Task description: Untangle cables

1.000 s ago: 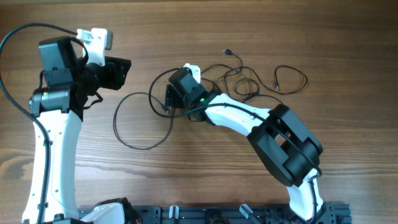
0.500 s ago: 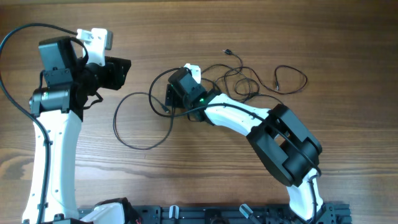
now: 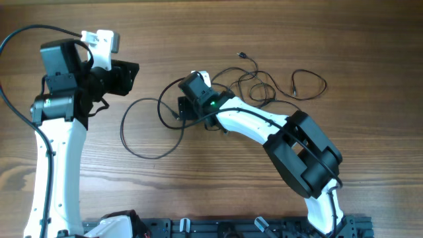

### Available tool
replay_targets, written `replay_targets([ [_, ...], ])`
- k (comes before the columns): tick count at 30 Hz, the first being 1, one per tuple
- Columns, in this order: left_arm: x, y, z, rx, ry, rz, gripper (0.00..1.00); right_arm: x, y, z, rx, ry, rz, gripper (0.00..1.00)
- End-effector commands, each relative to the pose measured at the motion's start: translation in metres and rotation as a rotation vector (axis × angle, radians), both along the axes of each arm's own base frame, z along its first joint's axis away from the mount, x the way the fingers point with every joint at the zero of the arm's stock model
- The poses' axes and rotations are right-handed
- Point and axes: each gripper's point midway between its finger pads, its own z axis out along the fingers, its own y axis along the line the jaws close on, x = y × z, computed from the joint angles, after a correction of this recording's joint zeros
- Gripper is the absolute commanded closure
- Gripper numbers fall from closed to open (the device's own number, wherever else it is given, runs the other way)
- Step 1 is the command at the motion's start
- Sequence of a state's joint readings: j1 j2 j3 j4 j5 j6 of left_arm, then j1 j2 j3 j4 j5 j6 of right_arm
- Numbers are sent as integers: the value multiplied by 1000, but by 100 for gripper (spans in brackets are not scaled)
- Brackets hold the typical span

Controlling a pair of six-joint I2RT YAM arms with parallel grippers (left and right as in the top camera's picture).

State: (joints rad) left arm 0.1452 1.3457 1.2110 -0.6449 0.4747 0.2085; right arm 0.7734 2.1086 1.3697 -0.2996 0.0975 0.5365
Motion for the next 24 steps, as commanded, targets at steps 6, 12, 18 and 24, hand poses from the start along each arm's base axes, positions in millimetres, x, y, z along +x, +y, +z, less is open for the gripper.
replay_targets([
  [6,-4,-5,20,-2,-60,-33,58,-9,8,-11,-61,1,218,14],
  [12,-4,-5,20,-2,-59,-33,58,-14,5,-14,-87,16,248,12],
  [18,-5,-7,21,-11,-61,-43,58,-25,-1,-20,-134,45,307,11],
  [24,-6,-11,22,-28,-64,-61,58,-40,-1,-28,-162,85,336,11],
])
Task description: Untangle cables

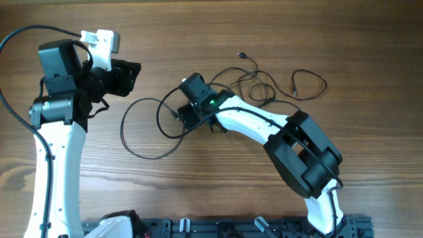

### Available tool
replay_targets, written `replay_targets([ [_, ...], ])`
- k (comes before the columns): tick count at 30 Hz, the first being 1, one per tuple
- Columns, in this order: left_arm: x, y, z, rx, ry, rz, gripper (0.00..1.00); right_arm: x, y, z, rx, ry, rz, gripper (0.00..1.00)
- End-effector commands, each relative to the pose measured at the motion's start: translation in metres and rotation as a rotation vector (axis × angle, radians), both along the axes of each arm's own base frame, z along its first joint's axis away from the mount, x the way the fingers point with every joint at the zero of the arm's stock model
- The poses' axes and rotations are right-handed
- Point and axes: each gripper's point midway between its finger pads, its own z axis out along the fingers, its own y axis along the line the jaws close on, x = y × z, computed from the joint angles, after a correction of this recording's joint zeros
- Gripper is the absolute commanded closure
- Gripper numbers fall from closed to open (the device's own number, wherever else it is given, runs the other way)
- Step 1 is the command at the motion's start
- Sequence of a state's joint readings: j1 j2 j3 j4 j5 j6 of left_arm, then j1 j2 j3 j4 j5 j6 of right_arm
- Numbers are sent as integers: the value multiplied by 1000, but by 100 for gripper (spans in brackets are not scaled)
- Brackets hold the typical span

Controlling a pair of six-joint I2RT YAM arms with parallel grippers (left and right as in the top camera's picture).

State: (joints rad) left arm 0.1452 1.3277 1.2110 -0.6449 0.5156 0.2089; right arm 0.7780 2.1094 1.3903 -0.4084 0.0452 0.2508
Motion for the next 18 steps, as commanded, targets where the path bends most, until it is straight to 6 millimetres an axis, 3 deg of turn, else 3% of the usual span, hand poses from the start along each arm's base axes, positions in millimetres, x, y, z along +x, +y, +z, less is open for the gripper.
replay_targets([
  [1,-2,-4,14,-3,-42,-31,58,-24,4,-24,-41,75,61,11],
  [9,-2,-4,14,-2,-42,-31,58,-56,17,-31,-150,47,221,7],
  [18,-2,-4,13,-3,-39,-31,58,-57,10,-32,-178,51,187,7],
])
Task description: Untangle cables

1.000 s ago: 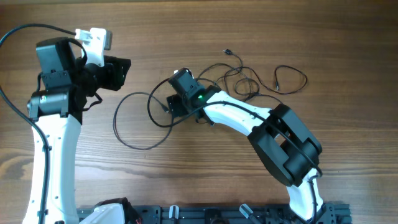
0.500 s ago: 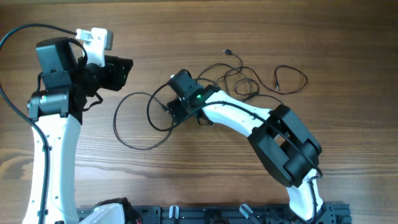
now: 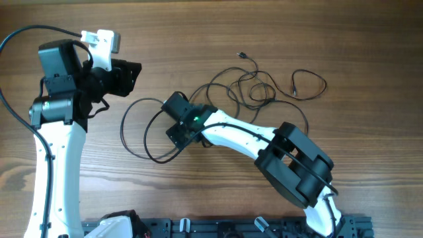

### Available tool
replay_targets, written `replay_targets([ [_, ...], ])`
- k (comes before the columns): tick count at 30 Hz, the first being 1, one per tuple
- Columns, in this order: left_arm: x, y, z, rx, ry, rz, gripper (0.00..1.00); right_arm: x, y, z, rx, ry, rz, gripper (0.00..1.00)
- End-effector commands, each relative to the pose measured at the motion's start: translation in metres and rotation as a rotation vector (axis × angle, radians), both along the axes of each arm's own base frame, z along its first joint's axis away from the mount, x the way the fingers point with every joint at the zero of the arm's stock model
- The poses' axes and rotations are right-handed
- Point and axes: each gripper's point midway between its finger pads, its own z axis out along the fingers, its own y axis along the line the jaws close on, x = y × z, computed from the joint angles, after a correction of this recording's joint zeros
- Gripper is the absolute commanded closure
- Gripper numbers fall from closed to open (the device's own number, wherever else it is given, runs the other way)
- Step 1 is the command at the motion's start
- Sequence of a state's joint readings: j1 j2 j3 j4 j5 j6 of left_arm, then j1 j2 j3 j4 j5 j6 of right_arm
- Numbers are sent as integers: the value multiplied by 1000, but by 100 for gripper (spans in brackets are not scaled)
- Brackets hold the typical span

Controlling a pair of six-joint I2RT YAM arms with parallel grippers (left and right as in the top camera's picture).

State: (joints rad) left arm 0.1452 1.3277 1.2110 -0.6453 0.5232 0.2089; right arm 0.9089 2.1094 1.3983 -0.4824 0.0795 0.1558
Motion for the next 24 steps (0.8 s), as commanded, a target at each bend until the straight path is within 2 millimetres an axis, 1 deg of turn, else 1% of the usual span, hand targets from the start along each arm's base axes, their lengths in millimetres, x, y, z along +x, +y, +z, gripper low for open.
replay_targets([
  [1,-2,-3,13,2,-39,-25,58,-6,-20,-28,-90,43,-28,7],
  [3,-2,-3,13,2,-40,-25,58,-7,-24,-29,-106,48,-44,9],
  [7,-3,-3,15,3,-45,-25,58,-6,-29,-29,-128,40,-59,19],
  [8,-4,-3,16,4,-48,-25,58,-6,-30,-29,-129,37,-62,27],
  [9,-4,-3,18,4,-52,-25,58,-4,-30,-29,-130,31,-70,32],
  [12,-6,-3,20,5,-58,-25,58,0,-34,-29,-130,28,-92,43],
  [13,-7,-3,22,6,-62,-25,57,3,-36,-29,-130,29,-99,49],
  [14,-7,-3,23,7,-65,-25,57,5,-38,-29,-129,30,-105,53],
  [15,-8,-3,24,7,-68,-25,57,7,-40,-29,-129,30,-112,60],
  [16,-8,-4,24,7,-70,-25,57,8,-41,-29,-129,30,-117,62],
  [17,-9,-4,25,7,-72,-25,57,11,-44,-29,-129,31,-127,71],
  [18,-9,-4,26,8,-72,-25,58,14,-47,-29,-129,31,-135,76],
  [19,-9,-4,26,8,-71,-25,57,16,-48,-29,-128,31,-141,83],
  [20,-10,-4,26,8,-71,-25,57,20,-51,-29,-126,30,-153,92],
  [21,-10,-4,25,8,-71,-25,57,23,-54,-28,-124,30,-163,95],
  [24,-10,-4,26,8,-71,-25,57,33,-63,-28,-118,30,-200,96],
])
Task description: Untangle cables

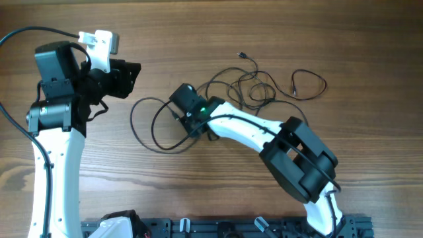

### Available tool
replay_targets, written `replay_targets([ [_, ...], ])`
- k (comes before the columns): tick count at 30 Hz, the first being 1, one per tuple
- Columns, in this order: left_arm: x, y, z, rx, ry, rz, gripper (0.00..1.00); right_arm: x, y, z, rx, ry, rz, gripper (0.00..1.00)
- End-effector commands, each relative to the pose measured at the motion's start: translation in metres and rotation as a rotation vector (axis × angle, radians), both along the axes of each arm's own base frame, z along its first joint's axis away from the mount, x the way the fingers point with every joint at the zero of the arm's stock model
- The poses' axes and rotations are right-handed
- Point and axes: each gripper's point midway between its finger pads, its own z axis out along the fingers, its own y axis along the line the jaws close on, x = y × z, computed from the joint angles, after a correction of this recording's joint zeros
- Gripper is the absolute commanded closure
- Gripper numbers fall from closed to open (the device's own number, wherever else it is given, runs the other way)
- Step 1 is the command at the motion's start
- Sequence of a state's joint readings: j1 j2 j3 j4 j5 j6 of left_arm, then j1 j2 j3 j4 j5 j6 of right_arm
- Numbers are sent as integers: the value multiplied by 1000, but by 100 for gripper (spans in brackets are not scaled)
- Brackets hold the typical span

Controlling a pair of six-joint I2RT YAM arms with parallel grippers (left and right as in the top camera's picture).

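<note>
Thin black cables point(254, 89) lie tangled at the table's middle right, with loose ends toward the back and right. From the tangle a big loop of black cable point(142, 135) runs out to the left. My right gripper point(180, 119) sits low at the inner side of that loop and looks shut on the cable there. My left gripper point(131, 76) hovers at the back left, apart from the loop, jaws apparently open and holding nothing.
The wooden table point(218, 192) carries only the cables. A black rail point(225, 228) runs along the front edge. The right arm point(297, 158) stretches from the front right across the middle. A cable of the left arm point(13, 119) arcs past the left edge.
My right gripper has moved back and slightly right, from the front of the loop toward the tangle. The loop's left edge has shifted a little to the right. The left arm barely moved.
At first my right gripper was at the tangle's left edge, by the loop. Then it stood slightly nearer the front. Later it was farther front-left with cable strands stretched out of the tangle. Now it is back nearer the tangle; the left gripper stayed put.
</note>
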State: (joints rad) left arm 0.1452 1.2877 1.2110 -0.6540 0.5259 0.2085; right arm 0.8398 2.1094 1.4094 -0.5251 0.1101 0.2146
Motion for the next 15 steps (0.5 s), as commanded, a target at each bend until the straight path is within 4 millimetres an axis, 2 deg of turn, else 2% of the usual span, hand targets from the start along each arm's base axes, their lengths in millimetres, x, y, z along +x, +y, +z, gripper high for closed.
replay_targets([
  [1,-3,-2,13,6,-40,-23,57,12,-38,-28,-91,25,-80,95],
  [10,-3,-2,12,5,-37,-23,57,53,-92,-26,-126,-16,-286,95],
  [15,-3,-2,12,5,-36,-23,57,63,-109,-26,-120,-5,-331,95],
])
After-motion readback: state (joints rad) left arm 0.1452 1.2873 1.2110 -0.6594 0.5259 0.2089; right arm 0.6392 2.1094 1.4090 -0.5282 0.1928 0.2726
